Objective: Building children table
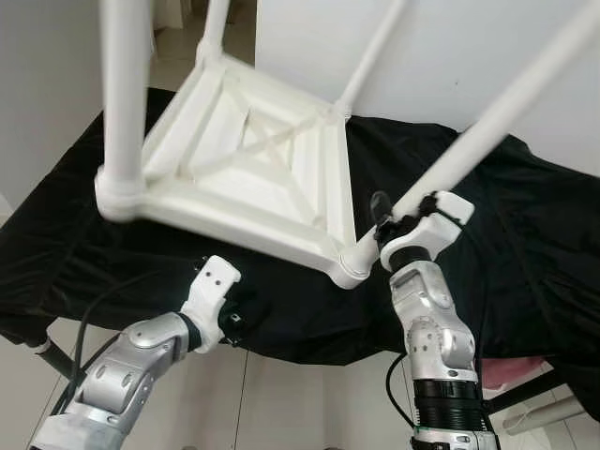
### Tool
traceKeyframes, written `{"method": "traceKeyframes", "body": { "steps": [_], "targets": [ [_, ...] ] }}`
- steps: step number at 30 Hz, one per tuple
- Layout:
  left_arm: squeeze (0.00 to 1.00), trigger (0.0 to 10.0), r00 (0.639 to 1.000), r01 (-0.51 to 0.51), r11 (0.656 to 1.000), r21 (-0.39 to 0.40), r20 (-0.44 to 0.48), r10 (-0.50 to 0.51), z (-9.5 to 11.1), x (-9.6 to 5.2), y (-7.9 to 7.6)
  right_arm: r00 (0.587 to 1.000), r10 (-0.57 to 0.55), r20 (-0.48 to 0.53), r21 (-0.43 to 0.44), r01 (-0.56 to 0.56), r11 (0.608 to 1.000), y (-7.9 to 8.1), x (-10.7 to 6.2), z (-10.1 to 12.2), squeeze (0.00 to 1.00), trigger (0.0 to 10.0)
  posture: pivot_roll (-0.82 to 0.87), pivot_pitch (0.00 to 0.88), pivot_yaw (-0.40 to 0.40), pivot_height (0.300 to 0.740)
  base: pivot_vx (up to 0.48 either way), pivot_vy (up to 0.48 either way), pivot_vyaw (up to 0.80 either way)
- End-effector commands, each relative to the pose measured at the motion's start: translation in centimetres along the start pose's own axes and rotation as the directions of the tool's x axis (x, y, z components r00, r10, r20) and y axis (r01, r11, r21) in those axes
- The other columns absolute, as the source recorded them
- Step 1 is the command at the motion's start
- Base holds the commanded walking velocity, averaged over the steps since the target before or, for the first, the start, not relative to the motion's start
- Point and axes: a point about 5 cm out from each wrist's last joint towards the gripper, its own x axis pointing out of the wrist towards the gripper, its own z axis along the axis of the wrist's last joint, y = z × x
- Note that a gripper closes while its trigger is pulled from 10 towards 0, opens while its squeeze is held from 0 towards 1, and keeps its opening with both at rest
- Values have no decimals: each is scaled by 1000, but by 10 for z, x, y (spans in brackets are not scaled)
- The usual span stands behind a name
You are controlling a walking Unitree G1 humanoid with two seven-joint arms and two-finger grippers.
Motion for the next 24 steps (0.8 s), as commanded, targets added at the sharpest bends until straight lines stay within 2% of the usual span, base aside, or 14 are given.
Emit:
{"method": "traceKeyframes", "body": {
  "steps": [1,6,7,8,9,10,12,15,17,18,20,21,23,24],
  "targets": [
    [0,10000,1000,-11,1000,19,1,11,1,-3,10,997,24,-70,224,-8,975,10,-8,-18,0,10000,36,0,-64,740,0,0,0],
    [0,10000,996,-86,996,20,10,86,3,-2,22,996,40,-81,246,-19,969,10,-9,-19,0,10000,33,0,-61,740,0,0,0],
    [0,10000,985,-171,985,14,18,170,6,0,36,994,58,-88,278,-31,960,10,-11,-20,0,10000,32,0,-60,740,0,0,0],
    [0,10000,985,-171,985,14,18,170,6,0,36,994,58,-88,278,-31,960,10,-11,-20,0,10000,32,0,-60,740,0,0,0],
    [0,10000,962,-271,962,10,34,271,14,2,54,992,79,-99,317,-44,947,9,-14,-21,0,10000,29,0,-57,740,0,0,0],
    [0,10000,962,-271,962,10,34,271,14,2,54,992,79,-99,317,-44,947,9,-14,-21,0,10000,29,0,-57,740,0,0,0],
    [0,10000,902,-426,904,-18,65,427,31,6,83,988,103,-118,385,-50,922,5,-19,-24,0,10000,24,0,-53,740,0,0,0],
    [0,10000,833,-538,840,-68,108,543,53,8,106,985,103,-135,442,-33,896,-3,-23,-26,0,10000,22,0,-50,740,0,0,0],
    [0,10000,790,-579,806,-124,157,592,74,9,117,983,104,-149,450,-27,893,-9,-25,-30,0,10000,19,0,-46,740,0,0,0],
    [0,10000,790,-579,806,-124,157,592,74,9,117,983,104,-149,450,-27,893,-9,-25,-30,0,10000,19,0,-46,740,0,0,0],
    [0,10000,721,-612,758,-227,235,652,109,9,129,978,114,-176,467,-19,884,-18,-30,-37,0,10000,18,0,-44,740,0,0,0],
    [0,10000,721,-612,758,-227,235,652,109,9,129,978,114,-176,467,-19,884,-18,-30,-37,0,10000,18,0,-44,740,0,0,0],
    [0,10000,668,-589,741,-323,323,671,147,8,132,972,117,-206,476,-5,879,-27,-33,-46,0,10000,17,0,-40,740,0,0,0],
    [0,10000,668,-589,741,-323,323,671,147,8,132,972,117,-206,476,-5,879,-27,-33,-46,0,10000,17,0,-40,740,0,0,0]
  ]
}}
